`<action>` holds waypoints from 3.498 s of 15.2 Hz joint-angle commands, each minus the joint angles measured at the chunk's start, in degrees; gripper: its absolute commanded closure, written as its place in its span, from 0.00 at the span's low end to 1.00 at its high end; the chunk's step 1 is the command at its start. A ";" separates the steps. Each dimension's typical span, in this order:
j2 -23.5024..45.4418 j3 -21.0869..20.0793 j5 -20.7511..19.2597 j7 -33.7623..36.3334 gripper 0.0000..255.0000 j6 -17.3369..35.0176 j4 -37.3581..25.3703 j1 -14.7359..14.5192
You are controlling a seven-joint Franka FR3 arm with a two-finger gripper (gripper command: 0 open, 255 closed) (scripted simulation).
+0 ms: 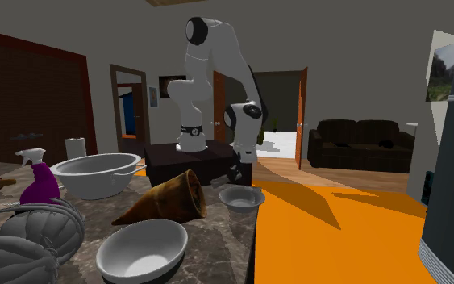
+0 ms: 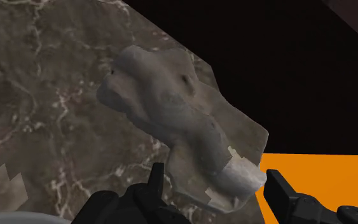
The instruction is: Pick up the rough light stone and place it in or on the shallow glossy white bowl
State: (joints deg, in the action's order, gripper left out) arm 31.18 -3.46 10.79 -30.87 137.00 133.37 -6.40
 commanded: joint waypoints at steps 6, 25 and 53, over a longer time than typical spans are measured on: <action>-6.01 0.09 -0.28 0.63 1.00 -4.12 1.89 0.03; 4.41 2.23 -3.65 1.20 1.00 -23.68 -27.91 1.84; 14.09 1.04 6.77 -0.95 0.00 -28.02 -33.38 10.20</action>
State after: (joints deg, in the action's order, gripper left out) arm 45.28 -2.42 17.56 -31.82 108.97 99.98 3.80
